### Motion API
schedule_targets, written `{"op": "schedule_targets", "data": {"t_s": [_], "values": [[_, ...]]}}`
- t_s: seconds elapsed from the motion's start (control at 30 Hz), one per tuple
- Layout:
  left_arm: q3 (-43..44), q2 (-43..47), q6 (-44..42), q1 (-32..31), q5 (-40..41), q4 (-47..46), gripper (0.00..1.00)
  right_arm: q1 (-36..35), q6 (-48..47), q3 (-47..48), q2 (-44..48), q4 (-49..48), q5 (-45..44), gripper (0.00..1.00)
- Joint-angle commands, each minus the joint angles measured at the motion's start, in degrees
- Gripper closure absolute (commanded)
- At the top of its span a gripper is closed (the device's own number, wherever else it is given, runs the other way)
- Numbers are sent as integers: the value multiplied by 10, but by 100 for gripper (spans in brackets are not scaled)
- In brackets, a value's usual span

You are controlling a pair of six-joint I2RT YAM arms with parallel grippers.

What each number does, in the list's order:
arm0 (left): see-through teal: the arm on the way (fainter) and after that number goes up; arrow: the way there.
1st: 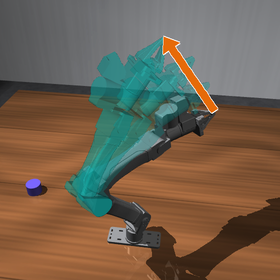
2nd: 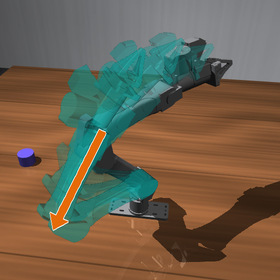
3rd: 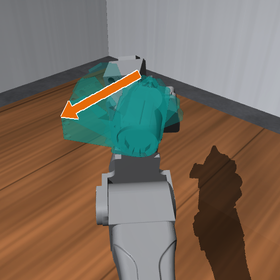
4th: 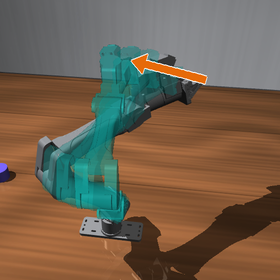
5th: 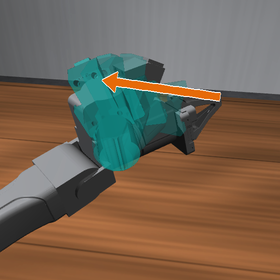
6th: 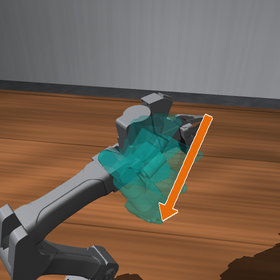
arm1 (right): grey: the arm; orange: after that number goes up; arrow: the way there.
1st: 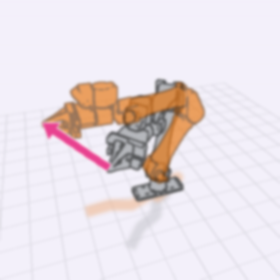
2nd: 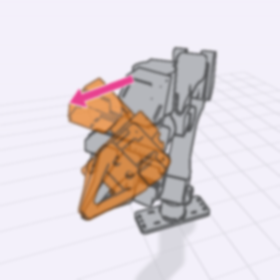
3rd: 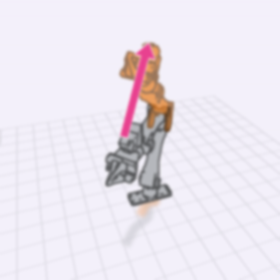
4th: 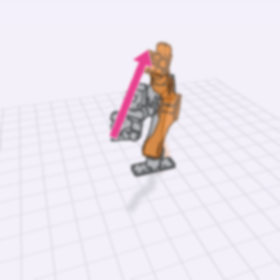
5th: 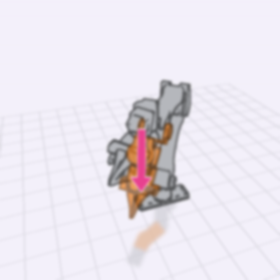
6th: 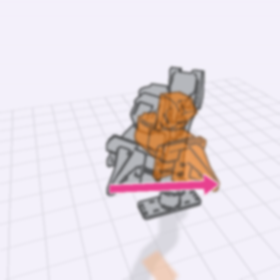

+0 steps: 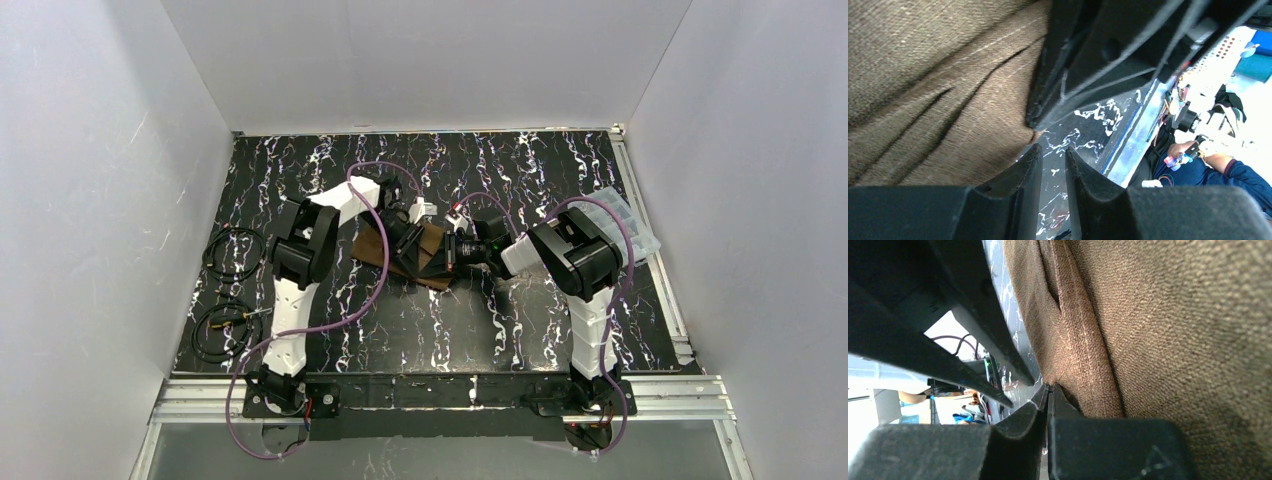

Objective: Fold the napkin into a case and place the utensils inside
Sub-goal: Smooth out the 2/3-rectangle-folded napkin at the center of the board.

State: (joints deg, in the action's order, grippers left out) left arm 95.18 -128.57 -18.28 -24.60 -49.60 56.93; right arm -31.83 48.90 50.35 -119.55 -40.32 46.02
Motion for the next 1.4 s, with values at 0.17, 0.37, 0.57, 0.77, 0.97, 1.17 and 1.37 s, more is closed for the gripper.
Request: {"op": "schedule_targets", "data": {"t_s": [0.17,0.37,0.57,0.77,0.97,1.17,1.37], "values": [[2,-23,-35,16,49,8,79,4,-27,-22,11,31,-37,89],[17,-38,-53,38,69,22,79,4,-26,-26,15,29,-37,89],[45,-56,-61,74,61,46,79,3,-21,-35,17,23,-36,89],[99,-107,-47,129,23,90,80,3,-14,-47,21,11,-33,89],[121,-117,-58,164,46,120,81,4,-15,-51,24,14,-33,89],[111,-92,-87,181,121,123,82,3,-13,-49,20,11,-34,89],[104,-71,-106,189,200,88,82,3,-12,-51,20,10,-36,89]]}}
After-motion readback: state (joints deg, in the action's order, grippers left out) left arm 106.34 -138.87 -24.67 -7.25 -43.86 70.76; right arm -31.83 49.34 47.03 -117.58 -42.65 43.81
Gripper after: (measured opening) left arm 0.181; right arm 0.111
